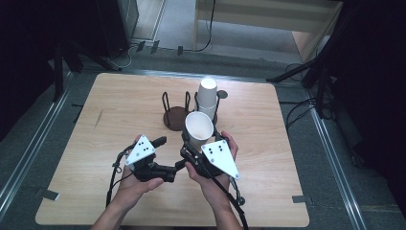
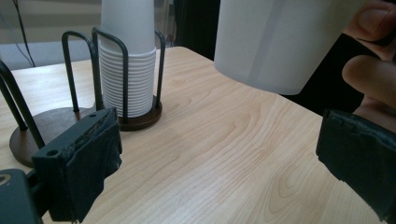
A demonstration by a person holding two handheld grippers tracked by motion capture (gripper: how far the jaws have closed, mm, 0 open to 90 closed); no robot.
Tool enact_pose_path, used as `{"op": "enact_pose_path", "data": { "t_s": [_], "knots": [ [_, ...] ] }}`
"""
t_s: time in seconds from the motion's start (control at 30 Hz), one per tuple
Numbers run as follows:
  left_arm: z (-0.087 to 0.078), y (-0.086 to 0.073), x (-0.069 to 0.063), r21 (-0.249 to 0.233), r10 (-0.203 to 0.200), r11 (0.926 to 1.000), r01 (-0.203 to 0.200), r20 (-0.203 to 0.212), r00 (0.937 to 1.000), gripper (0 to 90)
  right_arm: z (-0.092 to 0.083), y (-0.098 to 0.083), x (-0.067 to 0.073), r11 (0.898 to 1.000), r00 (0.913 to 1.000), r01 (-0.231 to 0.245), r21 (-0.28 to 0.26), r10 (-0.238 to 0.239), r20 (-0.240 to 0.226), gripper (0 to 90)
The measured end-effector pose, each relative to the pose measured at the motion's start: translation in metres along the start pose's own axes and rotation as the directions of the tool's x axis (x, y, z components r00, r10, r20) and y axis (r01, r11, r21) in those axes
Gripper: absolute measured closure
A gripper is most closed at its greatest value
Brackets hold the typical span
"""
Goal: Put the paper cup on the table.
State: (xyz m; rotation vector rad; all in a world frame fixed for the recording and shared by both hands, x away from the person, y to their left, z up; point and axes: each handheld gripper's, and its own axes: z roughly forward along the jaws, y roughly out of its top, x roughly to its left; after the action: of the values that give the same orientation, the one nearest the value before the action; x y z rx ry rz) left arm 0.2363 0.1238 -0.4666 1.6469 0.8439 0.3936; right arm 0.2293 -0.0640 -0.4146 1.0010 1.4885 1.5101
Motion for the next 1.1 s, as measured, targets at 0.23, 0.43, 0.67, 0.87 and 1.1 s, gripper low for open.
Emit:
{"op": "enact_pose_path", "data": {
  "t_s": [0.23, 0.43, 0.67, 0.87, 1.1],
  "knots": [
    [-0.001, 0.0, 0.003, -0.001, -0.006, 1.0, 0.006, -0.003, 1.0, 0.8, 0.001, -0.001, -0.005, 0.995, 0.9948, 0.097, -0.019, -0.096, 0.033, 30.6],
    [-0.002, 0.0, 0.006, 0.002, -0.008, 1.0, 0.008, -0.009, 0.9999, 0.8, 0.002, -0.001, -0.012, 0.989, 0.9892, 0.141, -0.044, -0.138, 0.049, 30.7],
    [-0.002, -0.002, 0.009, 0.003, -0.018, 0.9998, 0.018, -0.023, 0.9996, 0.8, 0.006, -0.002, -0.024, 0.989, 0.9873, 0.142, -0.041, -0.138, 0.078, 30.7],
    [-0.004, -0.002, 0.012, 0.001, -0.021, 0.9998, 0.021, -0.033, 0.9992, 0.9, 0.009, -0.004, -0.032, 0.991, 0.9856, 0.133, -0.019, -0.13, 0.108, 30.6],
    [-0.007, -0.003, 0.017, -0.002, -0.03, 0.9996, 0.03, -0.052, 0.9982, 0.9, 0.016, -0.008, -0.042, 0.988, 0.9745, 0.155, 0.023, -0.156, 0.161, 30.4]
  ]
}}
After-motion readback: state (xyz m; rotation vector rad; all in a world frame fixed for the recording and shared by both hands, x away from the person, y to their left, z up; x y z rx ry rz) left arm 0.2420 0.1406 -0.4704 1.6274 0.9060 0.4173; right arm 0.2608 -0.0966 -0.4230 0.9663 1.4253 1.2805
